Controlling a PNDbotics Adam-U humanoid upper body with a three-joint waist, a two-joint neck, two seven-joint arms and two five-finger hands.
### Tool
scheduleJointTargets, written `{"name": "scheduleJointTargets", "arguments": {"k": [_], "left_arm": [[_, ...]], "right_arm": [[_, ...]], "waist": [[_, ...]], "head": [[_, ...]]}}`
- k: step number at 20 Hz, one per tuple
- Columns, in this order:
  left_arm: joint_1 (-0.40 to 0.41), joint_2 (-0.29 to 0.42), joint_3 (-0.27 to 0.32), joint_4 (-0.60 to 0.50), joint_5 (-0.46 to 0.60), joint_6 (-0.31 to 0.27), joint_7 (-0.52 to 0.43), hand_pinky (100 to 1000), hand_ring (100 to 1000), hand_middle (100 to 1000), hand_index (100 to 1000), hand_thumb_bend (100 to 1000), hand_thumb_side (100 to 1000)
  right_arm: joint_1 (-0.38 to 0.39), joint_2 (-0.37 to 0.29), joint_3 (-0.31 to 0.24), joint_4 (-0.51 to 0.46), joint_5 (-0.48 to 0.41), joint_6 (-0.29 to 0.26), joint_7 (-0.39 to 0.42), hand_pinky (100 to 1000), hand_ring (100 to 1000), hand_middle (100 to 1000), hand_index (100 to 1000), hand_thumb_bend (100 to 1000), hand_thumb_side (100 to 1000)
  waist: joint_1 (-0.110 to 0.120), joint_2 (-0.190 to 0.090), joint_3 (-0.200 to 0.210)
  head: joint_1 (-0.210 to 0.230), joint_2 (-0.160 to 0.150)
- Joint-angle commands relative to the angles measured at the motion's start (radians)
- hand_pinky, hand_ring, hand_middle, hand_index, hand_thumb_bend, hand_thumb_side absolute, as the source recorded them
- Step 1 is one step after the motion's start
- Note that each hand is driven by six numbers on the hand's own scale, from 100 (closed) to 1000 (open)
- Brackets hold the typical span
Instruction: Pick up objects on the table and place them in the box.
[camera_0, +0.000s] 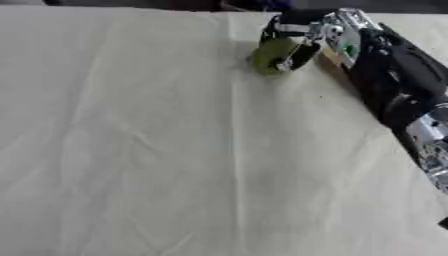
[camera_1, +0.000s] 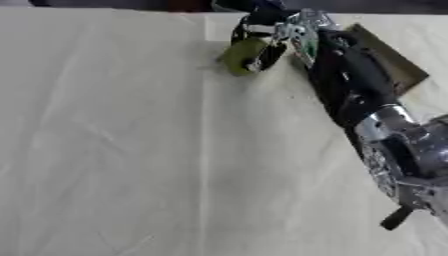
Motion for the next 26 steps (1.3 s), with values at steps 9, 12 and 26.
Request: {"name": "scheduleJointTargets", "arguments": {"k": [9, 12, 26], "left_arm": [[0.004, 0.023, 0.007, -0.022, -0.006, 0.013, 0.003, 504, 579, 595, 712, 100, 312], [0.006, 0.024, 0.007, -0.022, -0.008, 0.014, 0.004, 504, 579, 594, 711, 100, 313], [0.017, 0.028, 0.017, -0.022, -0.019, 0.018, 0.014, 503, 577, 593, 710, 100, 314]], "right_arm": [[-0.007, -0.069, 0.014, -0.075, -0.128, -0.05, -0.033, 486, 443, 369, 504, 100, 100], [-0.003, -0.104, 0.023, -0.144, -0.178, -0.062, -0.027, 485, 442, 368, 504, 100, 100], [0.183, -0.409, 0.019, -0.49, -0.453, 0.002, -0.036, 498, 451, 375, 509, 100, 100]], "waist": [[0.005, -0.04, -0.01], [0.005, -0.044, -0.015], [0.004, -0.053, -0.051]], "head": [[0.002, 0.007], [0.005, 0.01], [0.035, 0.018]]}}
